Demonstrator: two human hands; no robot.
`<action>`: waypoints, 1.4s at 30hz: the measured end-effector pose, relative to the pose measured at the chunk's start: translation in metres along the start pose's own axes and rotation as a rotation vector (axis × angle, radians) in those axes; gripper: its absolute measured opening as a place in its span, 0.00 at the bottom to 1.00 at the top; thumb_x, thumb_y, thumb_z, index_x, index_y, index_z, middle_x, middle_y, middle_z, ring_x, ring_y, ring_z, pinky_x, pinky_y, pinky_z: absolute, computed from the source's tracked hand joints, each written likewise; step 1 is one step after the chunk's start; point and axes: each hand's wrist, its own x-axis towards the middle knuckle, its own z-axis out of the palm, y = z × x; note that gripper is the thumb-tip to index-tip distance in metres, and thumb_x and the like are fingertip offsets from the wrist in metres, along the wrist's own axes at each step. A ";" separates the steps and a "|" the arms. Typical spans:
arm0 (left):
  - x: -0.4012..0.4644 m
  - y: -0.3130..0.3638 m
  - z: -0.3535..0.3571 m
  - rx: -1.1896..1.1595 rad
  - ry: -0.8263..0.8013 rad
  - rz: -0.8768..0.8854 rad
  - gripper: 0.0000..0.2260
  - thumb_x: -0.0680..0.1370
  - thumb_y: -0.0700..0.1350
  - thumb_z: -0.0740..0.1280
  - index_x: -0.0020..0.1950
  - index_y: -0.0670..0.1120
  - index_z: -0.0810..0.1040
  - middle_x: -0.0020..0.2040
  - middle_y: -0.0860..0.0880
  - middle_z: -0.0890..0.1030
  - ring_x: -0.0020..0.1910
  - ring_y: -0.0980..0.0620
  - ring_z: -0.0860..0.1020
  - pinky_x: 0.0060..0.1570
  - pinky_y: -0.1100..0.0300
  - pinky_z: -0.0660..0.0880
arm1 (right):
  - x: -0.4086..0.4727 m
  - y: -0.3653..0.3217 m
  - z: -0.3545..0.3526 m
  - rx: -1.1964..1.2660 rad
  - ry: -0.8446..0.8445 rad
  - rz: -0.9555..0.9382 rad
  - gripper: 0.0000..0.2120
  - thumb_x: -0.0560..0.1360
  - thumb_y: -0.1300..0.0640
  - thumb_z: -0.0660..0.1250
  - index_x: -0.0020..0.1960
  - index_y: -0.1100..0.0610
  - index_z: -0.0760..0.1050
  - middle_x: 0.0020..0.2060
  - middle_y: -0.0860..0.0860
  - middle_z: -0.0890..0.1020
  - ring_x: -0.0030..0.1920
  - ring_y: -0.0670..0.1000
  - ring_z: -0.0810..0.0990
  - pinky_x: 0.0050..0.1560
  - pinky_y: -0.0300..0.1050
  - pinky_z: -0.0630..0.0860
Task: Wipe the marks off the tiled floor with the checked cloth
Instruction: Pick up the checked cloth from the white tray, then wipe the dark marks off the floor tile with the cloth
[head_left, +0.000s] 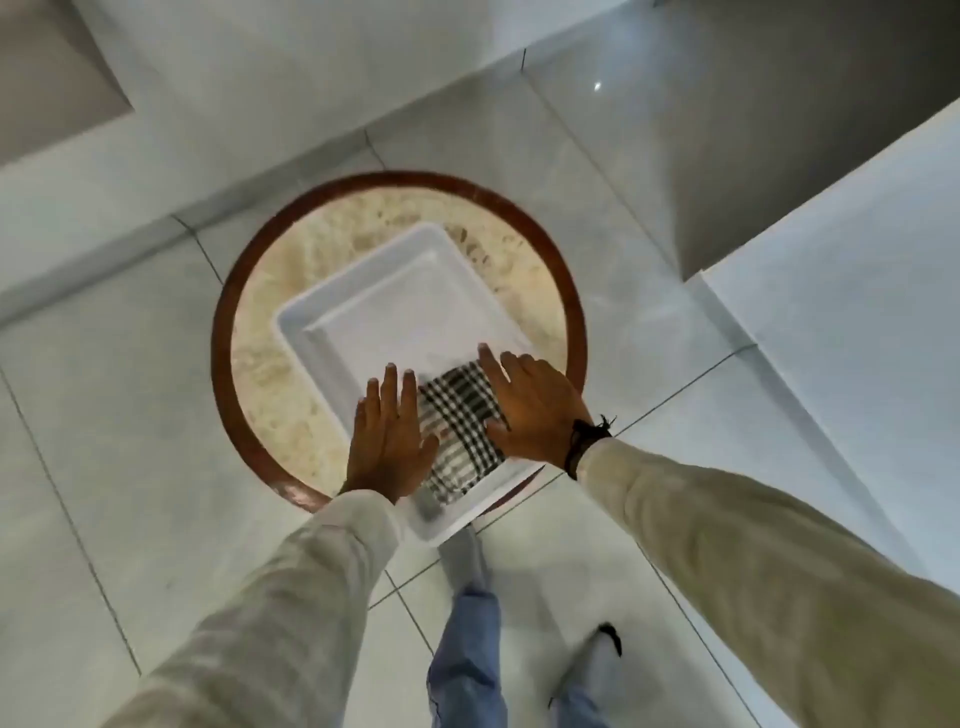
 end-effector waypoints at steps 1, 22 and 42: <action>0.008 -0.003 0.010 0.006 -0.009 -0.025 0.38 0.86 0.53 0.61 0.88 0.41 0.44 0.89 0.38 0.47 0.89 0.37 0.48 0.88 0.43 0.50 | 0.011 -0.004 0.013 0.057 -0.038 0.048 0.44 0.78 0.47 0.65 0.86 0.62 0.49 0.74 0.62 0.73 0.68 0.63 0.75 0.66 0.56 0.74; -0.016 0.129 -0.043 -1.219 -0.151 -0.273 0.06 0.74 0.35 0.75 0.45 0.45 0.84 0.41 0.44 0.86 0.41 0.43 0.83 0.43 0.55 0.82 | -0.105 0.073 -0.037 1.723 -0.152 0.860 0.08 0.73 0.68 0.67 0.51 0.65 0.82 0.43 0.59 0.88 0.34 0.54 0.89 0.34 0.43 0.86; 0.049 0.394 0.372 -0.660 -0.827 -0.080 0.15 0.86 0.47 0.57 0.58 0.40 0.81 0.55 0.38 0.88 0.43 0.42 0.86 0.44 0.55 0.82 | -0.328 0.260 0.370 1.837 0.371 1.326 0.14 0.76 0.59 0.74 0.57 0.67 0.83 0.58 0.67 0.86 0.56 0.65 0.87 0.64 0.60 0.82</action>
